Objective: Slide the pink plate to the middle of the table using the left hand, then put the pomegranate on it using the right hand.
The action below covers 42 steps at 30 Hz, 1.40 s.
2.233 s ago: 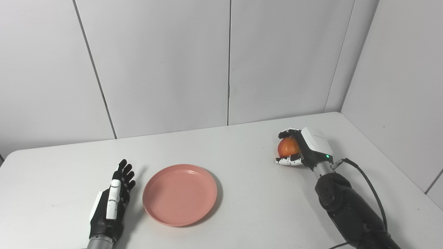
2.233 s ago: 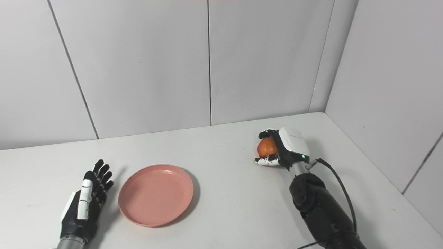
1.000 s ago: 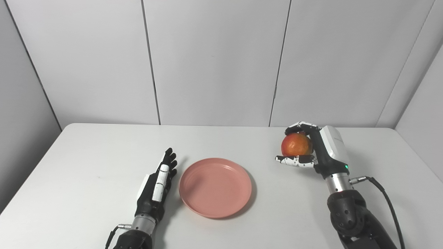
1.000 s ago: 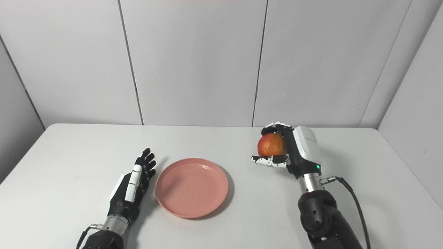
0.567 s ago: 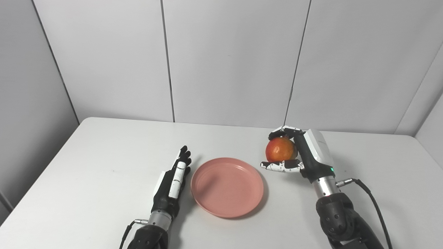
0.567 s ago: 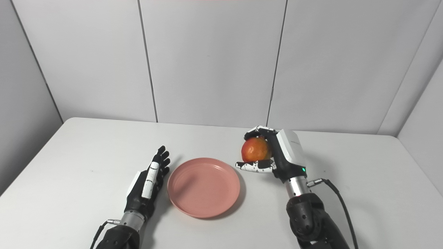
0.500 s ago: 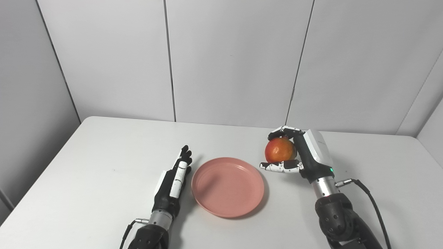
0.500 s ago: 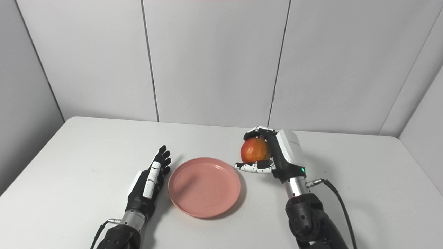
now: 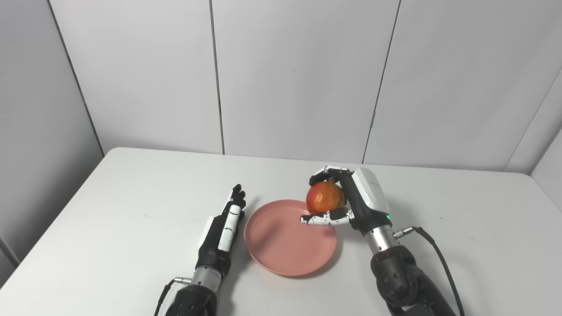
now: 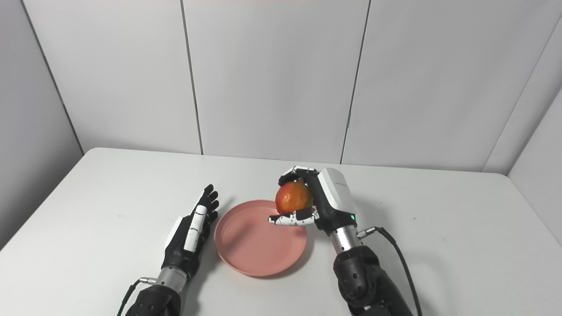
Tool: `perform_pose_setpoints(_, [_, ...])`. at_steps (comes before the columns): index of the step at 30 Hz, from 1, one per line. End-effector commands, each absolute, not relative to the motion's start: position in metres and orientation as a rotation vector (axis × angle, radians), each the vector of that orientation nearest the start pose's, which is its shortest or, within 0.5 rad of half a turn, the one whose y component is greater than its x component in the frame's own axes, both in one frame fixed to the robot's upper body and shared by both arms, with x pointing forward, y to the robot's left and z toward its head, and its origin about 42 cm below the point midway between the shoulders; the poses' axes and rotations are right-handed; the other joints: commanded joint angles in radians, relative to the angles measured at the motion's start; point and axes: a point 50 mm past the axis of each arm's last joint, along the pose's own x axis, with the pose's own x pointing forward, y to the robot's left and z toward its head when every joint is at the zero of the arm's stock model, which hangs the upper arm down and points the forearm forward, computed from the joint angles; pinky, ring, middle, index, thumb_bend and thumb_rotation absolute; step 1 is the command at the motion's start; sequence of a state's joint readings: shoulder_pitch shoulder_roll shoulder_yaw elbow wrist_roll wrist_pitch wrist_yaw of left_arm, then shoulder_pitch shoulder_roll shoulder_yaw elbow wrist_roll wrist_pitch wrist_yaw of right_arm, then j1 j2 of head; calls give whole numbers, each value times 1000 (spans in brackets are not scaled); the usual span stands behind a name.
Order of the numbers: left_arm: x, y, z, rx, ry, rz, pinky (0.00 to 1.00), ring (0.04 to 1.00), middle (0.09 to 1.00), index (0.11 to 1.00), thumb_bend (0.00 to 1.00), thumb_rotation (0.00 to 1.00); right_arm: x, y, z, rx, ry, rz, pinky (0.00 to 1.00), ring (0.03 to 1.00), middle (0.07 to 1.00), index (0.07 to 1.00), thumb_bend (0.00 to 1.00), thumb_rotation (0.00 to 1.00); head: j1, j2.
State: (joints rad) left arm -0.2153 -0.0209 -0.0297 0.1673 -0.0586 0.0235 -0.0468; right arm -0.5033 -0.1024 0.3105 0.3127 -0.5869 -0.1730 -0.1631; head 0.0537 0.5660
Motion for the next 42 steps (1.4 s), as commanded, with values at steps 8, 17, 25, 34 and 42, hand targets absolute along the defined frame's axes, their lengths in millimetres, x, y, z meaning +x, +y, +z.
perform_pose_setpoints(8, [356,165,123,-64,-55,-153,1000,1000,1000,1000,635,1000,424,-87,210,-751,-602,284,130,193,469,345,543,0,-3,-3])
perform_pose_setpoints(17, [356,162,122,-65,-57,-157,1000,1000,1000,1000,632,1000,418,-76,193,-779,-606,374,231,384,436,504,511,0,6,-1])
perform_pose_setpoints(25, [355,161,123,-58,-60,-149,996,1000,1000,1000,625,1000,413,-72,173,-783,-574,413,170,386,443,501,510,0,7,6])
perform_pose_setpoints(34, [356,161,124,-58,-61,-153,1000,1000,1000,1000,632,1000,406,-74,167,-860,-587,422,294,396,450,528,510,0,9,7])
perform_pose_setpoints(42, [356,161,125,-25,-66,-153,1000,1000,1000,1000,643,1000,403,-75,164,-873,-608,445,618,651,620,502,507,126,11,8])
